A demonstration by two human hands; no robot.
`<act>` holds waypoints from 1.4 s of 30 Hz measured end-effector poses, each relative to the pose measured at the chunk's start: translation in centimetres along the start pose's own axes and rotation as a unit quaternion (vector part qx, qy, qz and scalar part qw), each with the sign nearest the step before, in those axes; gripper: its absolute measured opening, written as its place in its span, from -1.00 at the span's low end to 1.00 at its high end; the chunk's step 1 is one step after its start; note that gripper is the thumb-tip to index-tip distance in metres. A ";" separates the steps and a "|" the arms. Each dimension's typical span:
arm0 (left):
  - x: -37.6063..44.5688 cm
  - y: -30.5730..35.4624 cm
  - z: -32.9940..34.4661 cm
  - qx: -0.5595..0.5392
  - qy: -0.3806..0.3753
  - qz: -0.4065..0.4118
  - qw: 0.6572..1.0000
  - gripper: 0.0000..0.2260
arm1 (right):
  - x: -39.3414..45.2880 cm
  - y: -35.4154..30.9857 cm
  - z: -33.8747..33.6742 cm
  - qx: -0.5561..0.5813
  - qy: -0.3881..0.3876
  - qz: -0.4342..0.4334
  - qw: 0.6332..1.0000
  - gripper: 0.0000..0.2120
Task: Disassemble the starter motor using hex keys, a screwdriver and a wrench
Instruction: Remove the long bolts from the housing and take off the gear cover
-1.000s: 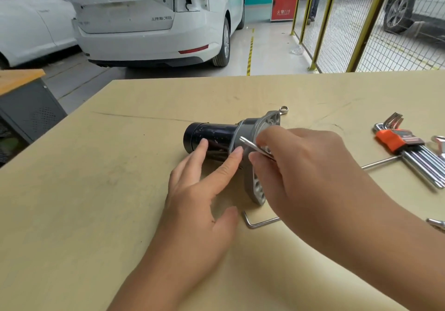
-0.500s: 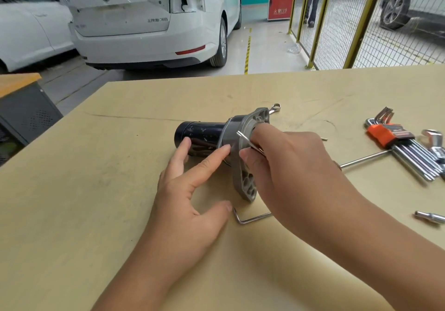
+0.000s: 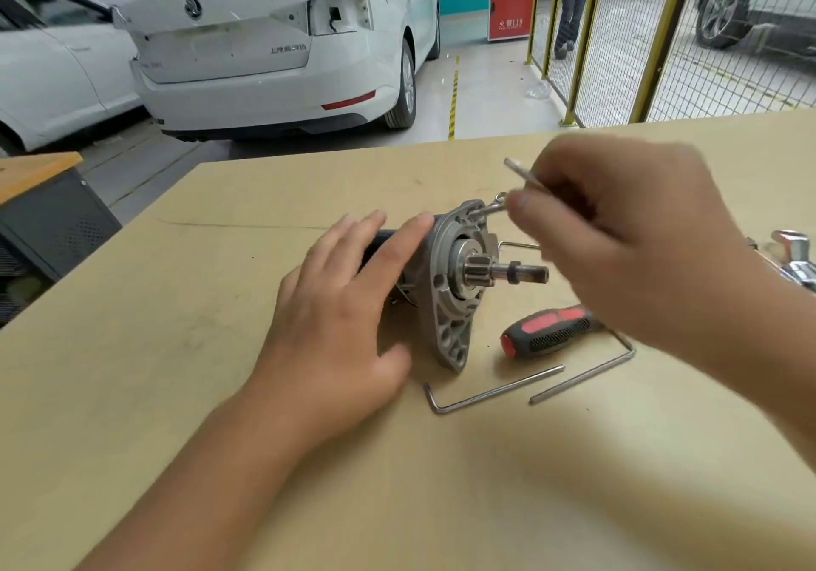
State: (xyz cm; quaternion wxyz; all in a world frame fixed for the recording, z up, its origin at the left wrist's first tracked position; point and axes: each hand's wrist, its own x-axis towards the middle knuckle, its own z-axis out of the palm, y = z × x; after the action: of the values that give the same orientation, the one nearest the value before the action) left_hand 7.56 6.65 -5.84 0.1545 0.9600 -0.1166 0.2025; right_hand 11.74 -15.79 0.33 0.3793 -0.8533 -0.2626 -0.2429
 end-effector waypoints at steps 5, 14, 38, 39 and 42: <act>5.5 -2.3 -0.5 -0.020 -0.112 0.065 0.991 0.11 | 3.5 3.9 -1.4 0.049 0.030 0.050 0.997 -0.78; 7.0 -4.2 2.6 -0.036 0.026 0.193 0.980 -0.27 | 1.4 9.1 0.7 0.101 0.041 0.140 0.984 -0.78; 6.1 -6.3 0.9 -0.307 0.256 -0.068 0.914 -0.36 | 0.2 8.4 3.4 -0.019 -0.130 0.112 0.985 -0.83; 6.2 -6.6 0.9 -0.322 0.261 -0.092 0.905 -0.38 | 0.2 8.3 3.5 -0.037 -0.139 0.102 0.984 -0.84; 6.5 -7.4 0.9 -0.368 0.267 -0.138 0.880 -0.44 | 0.4 7.9 4.0 -0.087 -0.180 0.087 0.976 -0.87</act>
State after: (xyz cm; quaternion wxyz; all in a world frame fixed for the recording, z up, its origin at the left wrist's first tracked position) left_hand 15.76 12.15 -5.73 0.5481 0.7502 -0.0031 0.3699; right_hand 17.90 -17.17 -5.90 0.2699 -0.9325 -0.2286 -0.0734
